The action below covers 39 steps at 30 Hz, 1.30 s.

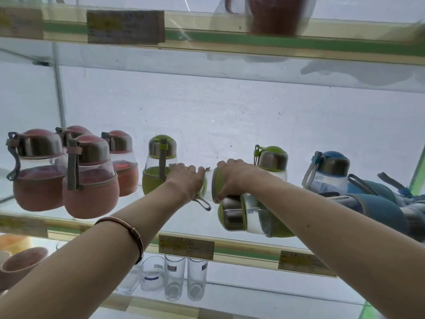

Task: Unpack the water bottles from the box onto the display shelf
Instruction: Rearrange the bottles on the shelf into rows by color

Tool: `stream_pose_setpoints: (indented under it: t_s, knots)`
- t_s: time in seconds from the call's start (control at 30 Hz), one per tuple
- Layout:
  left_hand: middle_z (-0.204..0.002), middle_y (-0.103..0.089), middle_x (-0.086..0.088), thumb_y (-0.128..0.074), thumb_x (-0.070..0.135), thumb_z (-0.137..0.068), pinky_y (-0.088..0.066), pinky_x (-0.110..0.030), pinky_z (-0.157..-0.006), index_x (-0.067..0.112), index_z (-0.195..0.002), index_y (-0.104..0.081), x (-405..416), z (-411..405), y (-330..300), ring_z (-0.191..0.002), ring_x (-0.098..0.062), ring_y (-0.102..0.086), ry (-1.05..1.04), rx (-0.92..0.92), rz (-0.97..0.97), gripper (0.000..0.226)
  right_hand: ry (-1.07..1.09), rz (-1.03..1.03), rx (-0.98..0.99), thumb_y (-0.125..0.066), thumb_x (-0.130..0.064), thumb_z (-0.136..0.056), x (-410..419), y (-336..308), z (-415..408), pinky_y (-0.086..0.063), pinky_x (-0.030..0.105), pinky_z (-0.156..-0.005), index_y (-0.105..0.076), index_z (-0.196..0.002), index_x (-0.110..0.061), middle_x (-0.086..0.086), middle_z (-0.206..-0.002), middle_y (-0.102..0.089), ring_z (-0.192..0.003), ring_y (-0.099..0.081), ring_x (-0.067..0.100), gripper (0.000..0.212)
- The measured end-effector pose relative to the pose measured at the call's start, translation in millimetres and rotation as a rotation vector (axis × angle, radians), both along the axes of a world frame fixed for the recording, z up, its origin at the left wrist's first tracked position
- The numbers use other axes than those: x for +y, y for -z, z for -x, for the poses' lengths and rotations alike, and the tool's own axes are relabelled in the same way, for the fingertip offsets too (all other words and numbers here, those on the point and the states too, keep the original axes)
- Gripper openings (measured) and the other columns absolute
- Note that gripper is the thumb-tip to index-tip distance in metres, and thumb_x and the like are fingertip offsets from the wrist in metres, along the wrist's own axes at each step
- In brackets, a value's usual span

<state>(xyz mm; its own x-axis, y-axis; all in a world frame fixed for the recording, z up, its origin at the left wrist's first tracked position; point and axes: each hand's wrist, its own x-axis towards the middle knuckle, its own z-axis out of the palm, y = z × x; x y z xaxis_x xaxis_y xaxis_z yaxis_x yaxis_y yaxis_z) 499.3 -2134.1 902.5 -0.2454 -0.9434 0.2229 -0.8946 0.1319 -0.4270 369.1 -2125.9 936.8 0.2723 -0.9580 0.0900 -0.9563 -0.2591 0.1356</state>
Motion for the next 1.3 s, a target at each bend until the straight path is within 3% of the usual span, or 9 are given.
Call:
stream_pose_setpoints:
  t_s: [0.17, 0.3, 0.63, 0.73, 0.83, 0.97, 1.1, 1.2, 1.3]
  knots:
    - [-0.133, -0.043, -0.016, -0.054, 0.009, -0.090, -0.032, -0.032, -0.099, 0.005, -0.144, -0.017, -6.1, -5.3, 3.8, -0.124, -0.031, -0.043, 0.061, 0.045, -0.032, 0.065, 0.041, 0.029, 0.035, -0.078, -0.048, -0.069, -1.5, 2.9, -9.6, -0.036, 0.035, -0.084, -0.039, -0.131, -0.016, 0.006, -0.128, -0.043, -0.122, -0.042, 0.026, 0.080]
    - [-0.136, -0.037, -0.016, -0.057, 0.007, -0.088, -0.027, -0.034, -0.106, 0.009, -0.150, 0.003, -9.3, -11.7, 10.6, -0.127, -0.032, -0.037, 0.123, 0.098, -0.040, 0.086, 0.003, 0.082, 0.010, -0.078, -0.046, -0.067, 0.0, 2.6, -7.5, -0.036, 0.033, -0.079, -0.044, -0.123, -0.016, 0.004, -0.121, -0.048, -0.114, -0.048, 0.026, 0.072]
    - [-0.153, -0.015, -0.006, -0.052, -0.016, -0.079, -0.039, -0.037, -0.107, 0.019, -0.151, -0.008, -0.1, -40.7, 5.4, -0.141, -0.023, -0.017, 0.517, 0.615, 0.128, 0.092, -0.083, 0.302, -0.077, -0.071, -0.053, -0.070, 12.5, -3.4, 12.8, -0.042, 0.035, -0.078, -0.044, -0.118, -0.012, 0.008, -0.114, -0.049, -0.104, -0.053, 0.028, 0.069]
    - [-0.148, -0.031, -0.005, -0.051, -0.013, -0.079, -0.035, -0.032, -0.109, 0.016, -0.150, -0.016, 2.5, -41.3, 0.0, -0.137, -0.020, -0.030, 0.560, 1.010, 0.159, 0.084, -0.112, 0.341, -0.156, -0.070, -0.056, -0.072, 17.0, -5.8, 17.6, -0.044, 0.036, -0.081, -0.042, -0.123, -0.011, 0.009, -0.118, -0.049, -0.105, -0.053, 0.027, 0.073]
    - [-0.127, -0.048, 0.003, -0.056, -0.002, -0.082, -0.041, -0.022, -0.086, 0.022, -0.148, -0.024, 14.0, -37.0, -14.1, -0.115, -0.016, -0.049, 0.484, 1.451, -0.011, 0.077, -0.155, 0.370, -0.301, -0.072, -0.059, -0.070, 20.6, -8.7, 19.1, -0.047, 0.037, -0.084, -0.042, -0.123, -0.013, 0.006, -0.118, -0.050, -0.103, -0.052, 0.024, 0.075]
    - [-0.123, -0.056, -0.014, -0.059, 0.002, -0.071, -0.048, -0.038, -0.098, 0.014, -0.148, -0.025, 17.7, -41.3, -33.4, -0.108, -0.019, -0.059, 0.607, 1.966, -0.267, 0.085, -0.224, 0.372, -0.523, -0.072, -0.064, -0.067, 23.1, -14.1, 13.9, -0.043, 0.030, -0.077, -0.046, -0.118, -0.018, -0.001, -0.111, -0.053, -0.097, -0.051, 0.017, 0.073]
    - [-0.107, -0.066, -0.004, -0.071, 0.030, -0.069, -0.051, -0.033, -0.083, 0.014, -0.138, -0.040, 26.5, -44.2, -43.2, -0.095, -0.016, -0.067, 0.670, 1.926, -0.297, 0.078, -0.307, 0.295, -0.750, -0.074, -0.057, -0.070, 31.4, -20.3, 5.9, -0.043, 0.018, -0.067, -0.050, -0.118, -0.019, -0.004, -0.107, -0.056, -0.094, -0.055, 0.013, 0.066]
    - [-0.114, -0.067, -0.002, -0.078, 0.059, -0.060, -0.052, -0.042, -0.090, 0.030, -0.130, -0.045, 39.8, -44.3, -43.6, -0.104, -0.021, -0.066, 0.570, 1.808, -0.192, 0.082, -0.364, 0.163, -0.858, -0.073, -0.052, -0.074, 38.6, -19.8, -3.8, -0.047, 0.017, -0.066, -0.051, -0.119, -0.021, -0.005, -0.107, -0.059, -0.093, -0.058, 0.009, 0.059]
    - [-0.109, -0.066, 0.003, -0.074, 0.055, -0.064, -0.054, -0.038, -0.085, 0.031, -0.128, -0.040, 53.7, -53.2, -45.3, -0.099, -0.016, -0.067, 0.512, 1.728, -0.080, 0.076, -0.383, 0.066, -0.861, -0.071, -0.055, -0.074, 39.5, -11.5, -15.6, -0.053, 0.024, -0.074, -0.053, -0.119, -0.021, -0.005, -0.107, -0.062, -0.094, -0.060, 0.008, 0.060]
